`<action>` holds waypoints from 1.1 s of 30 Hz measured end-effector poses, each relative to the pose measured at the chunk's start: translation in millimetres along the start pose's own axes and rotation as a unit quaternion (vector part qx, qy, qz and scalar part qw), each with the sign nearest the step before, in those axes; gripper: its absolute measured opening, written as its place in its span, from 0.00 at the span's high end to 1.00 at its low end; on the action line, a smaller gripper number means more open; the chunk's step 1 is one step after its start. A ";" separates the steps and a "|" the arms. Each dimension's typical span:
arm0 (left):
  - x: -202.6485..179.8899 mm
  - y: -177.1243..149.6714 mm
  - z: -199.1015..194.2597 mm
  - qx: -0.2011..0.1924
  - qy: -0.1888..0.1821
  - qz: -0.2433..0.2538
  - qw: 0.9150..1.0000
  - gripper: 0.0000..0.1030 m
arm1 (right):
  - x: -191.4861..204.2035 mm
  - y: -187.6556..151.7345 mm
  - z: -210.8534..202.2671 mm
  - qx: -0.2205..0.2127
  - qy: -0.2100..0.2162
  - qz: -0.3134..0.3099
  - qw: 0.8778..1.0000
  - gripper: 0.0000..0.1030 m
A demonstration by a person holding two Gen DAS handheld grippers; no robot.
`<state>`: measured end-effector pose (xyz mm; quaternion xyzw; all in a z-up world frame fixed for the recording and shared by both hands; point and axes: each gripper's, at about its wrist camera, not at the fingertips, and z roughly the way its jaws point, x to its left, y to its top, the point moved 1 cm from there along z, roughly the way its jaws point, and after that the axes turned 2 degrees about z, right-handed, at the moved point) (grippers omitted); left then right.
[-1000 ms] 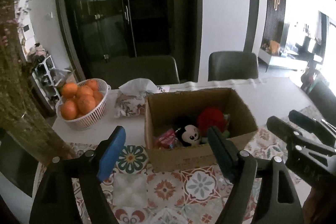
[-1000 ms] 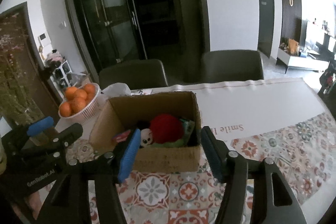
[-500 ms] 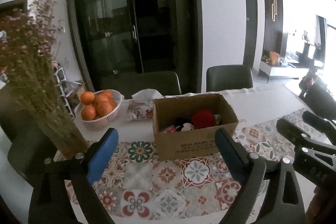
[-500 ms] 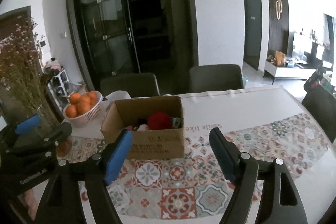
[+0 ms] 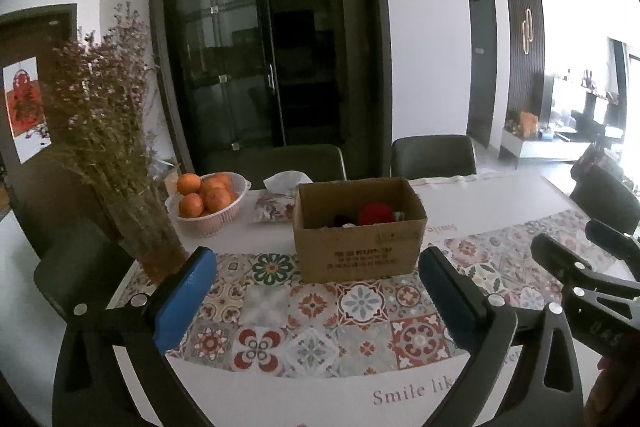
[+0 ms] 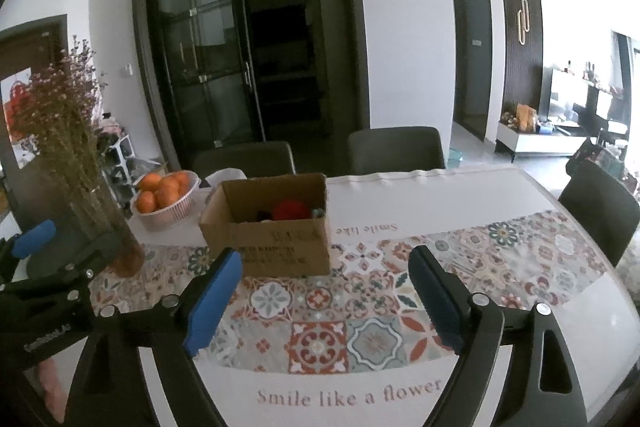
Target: Organize soft objects
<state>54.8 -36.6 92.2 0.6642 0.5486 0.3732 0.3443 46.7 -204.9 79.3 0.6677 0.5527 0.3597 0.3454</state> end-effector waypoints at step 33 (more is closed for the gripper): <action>-10.6 -46.9 -75.6 0.007 0.010 0.004 1.000 0.00 | -15.0 -43.5 -87.4 -0.009 0.011 -0.010 1.000 0.13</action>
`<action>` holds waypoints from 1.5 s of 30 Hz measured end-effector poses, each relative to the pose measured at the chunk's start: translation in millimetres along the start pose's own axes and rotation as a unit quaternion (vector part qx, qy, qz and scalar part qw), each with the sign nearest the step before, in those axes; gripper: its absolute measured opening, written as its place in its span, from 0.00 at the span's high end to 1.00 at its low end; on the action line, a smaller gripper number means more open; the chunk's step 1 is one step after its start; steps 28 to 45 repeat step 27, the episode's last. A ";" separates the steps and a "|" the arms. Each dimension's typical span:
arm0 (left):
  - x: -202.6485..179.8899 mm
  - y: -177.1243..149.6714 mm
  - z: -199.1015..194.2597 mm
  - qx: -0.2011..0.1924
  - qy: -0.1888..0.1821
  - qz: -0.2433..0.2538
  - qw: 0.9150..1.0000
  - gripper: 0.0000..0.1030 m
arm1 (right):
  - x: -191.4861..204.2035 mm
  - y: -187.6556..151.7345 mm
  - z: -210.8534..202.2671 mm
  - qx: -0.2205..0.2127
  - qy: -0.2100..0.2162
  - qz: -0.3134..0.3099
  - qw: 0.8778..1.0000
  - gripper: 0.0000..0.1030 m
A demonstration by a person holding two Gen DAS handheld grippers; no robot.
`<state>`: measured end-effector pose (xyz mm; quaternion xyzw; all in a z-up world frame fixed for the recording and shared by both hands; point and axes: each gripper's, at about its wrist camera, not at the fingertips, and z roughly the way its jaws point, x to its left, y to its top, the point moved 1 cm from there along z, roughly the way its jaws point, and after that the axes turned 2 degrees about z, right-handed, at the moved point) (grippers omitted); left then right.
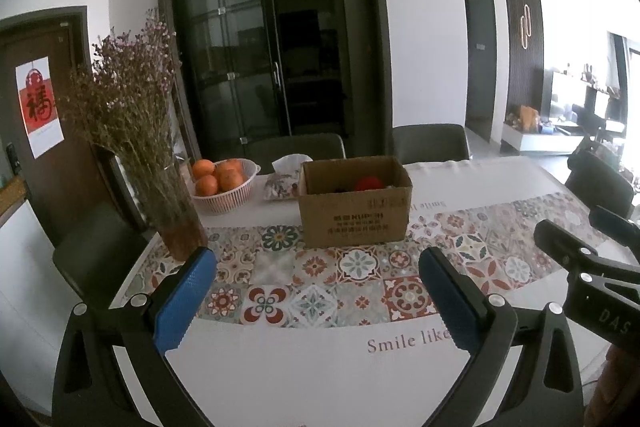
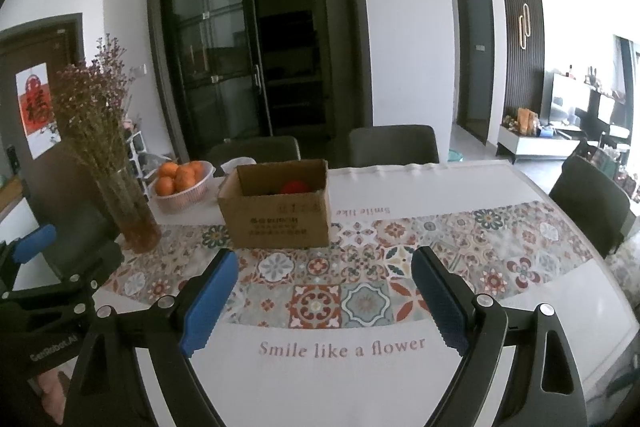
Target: Organize soft objects
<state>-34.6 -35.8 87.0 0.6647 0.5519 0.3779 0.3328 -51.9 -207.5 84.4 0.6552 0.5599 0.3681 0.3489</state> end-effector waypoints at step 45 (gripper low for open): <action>-3.2 -5.1 -7.0 0.003 -0.004 0.001 1.000 0.00 | -2.5 -9.7 -12.7 0.000 0.002 0.000 1.000 0.13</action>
